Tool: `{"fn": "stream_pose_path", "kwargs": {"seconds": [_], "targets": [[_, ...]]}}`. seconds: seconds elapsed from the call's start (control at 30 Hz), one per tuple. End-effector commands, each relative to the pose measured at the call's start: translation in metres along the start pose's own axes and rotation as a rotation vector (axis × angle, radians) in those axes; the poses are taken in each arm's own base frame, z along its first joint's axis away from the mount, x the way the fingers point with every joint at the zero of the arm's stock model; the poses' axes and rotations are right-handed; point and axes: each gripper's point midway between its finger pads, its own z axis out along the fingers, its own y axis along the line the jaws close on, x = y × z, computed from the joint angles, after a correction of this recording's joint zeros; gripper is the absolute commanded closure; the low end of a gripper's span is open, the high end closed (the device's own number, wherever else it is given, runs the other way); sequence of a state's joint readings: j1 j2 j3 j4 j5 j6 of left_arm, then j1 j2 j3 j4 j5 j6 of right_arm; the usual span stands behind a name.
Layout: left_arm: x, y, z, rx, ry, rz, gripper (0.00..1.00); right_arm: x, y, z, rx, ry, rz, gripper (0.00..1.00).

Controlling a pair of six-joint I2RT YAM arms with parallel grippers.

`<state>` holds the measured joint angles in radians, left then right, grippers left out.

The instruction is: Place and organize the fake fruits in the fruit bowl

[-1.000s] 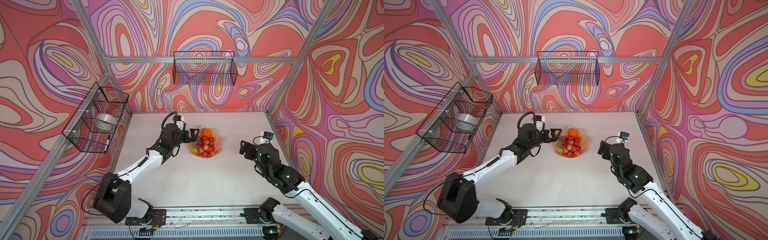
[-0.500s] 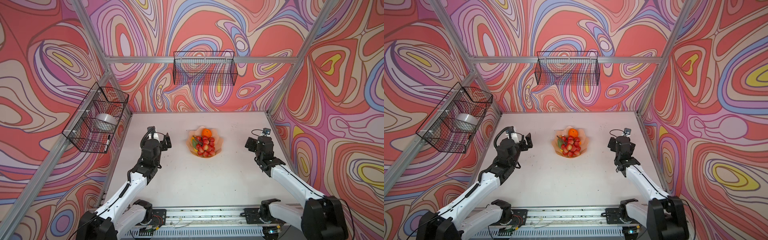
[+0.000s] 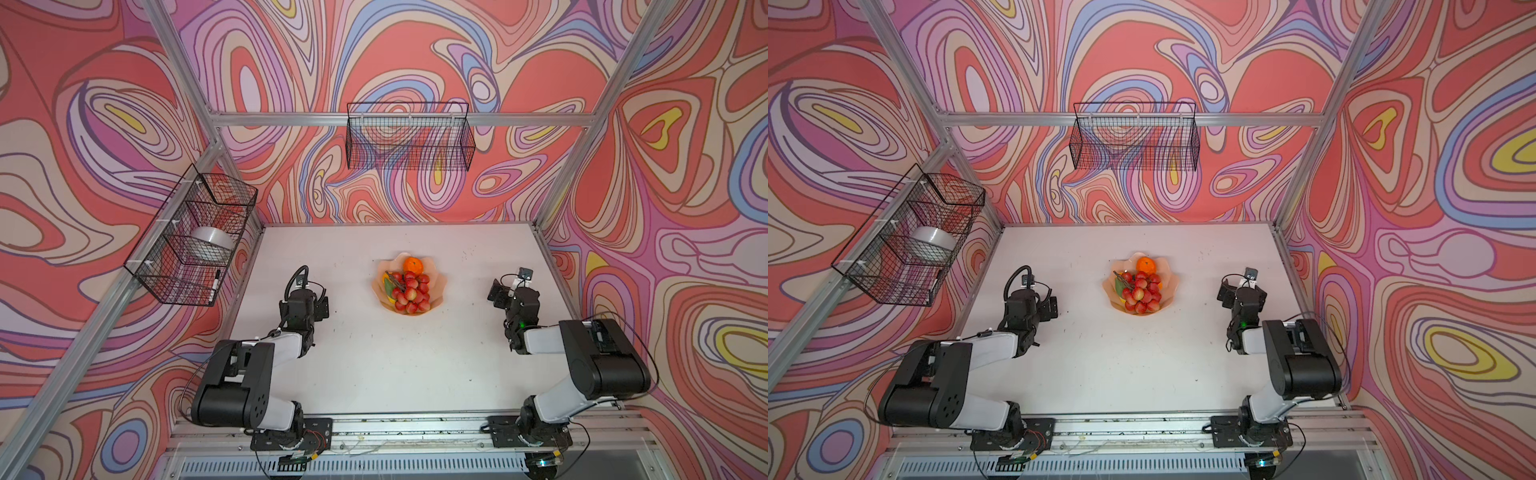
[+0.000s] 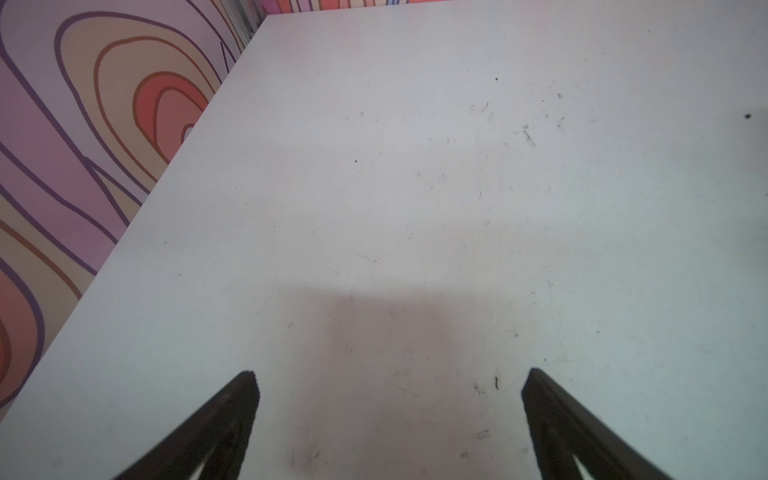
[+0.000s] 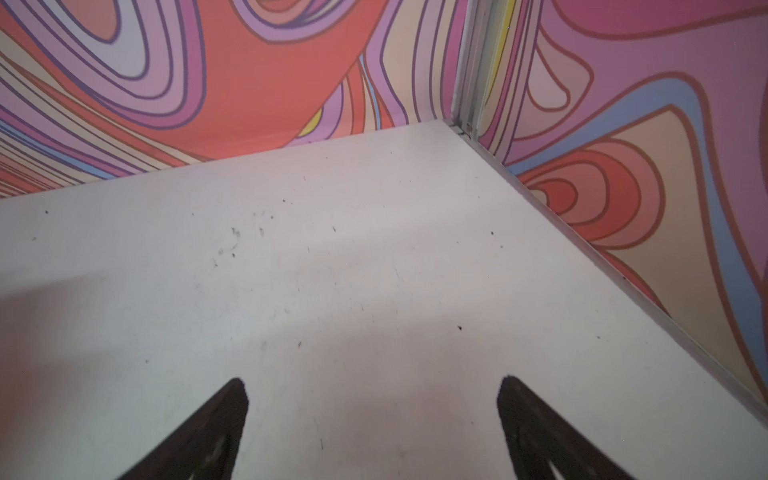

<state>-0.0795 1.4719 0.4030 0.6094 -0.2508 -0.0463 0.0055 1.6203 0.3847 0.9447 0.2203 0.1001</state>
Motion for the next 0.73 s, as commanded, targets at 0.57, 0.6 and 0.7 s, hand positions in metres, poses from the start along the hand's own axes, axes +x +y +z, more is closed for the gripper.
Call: {"fn": "stream_pose_path", "kwargs": {"seconds": [0.57,0.6,0.7], "targets": [[-0.031,-0.002,0.005,0.057,-0.181,-0.037,0.0,-0.005,0.013,0.019,-0.035,-0.021,-0.045,0.02],[-0.031,-0.002,0.004,0.061,-0.181,-0.036,0.0,-0.004,0.013,0.019,-0.035,-0.019,-0.046,0.02],[-0.03,-0.003,0.005,0.061,-0.178,-0.035,0.0,-0.004,0.013,0.019,-0.035,-0.018,-0.045,0.02]]}}
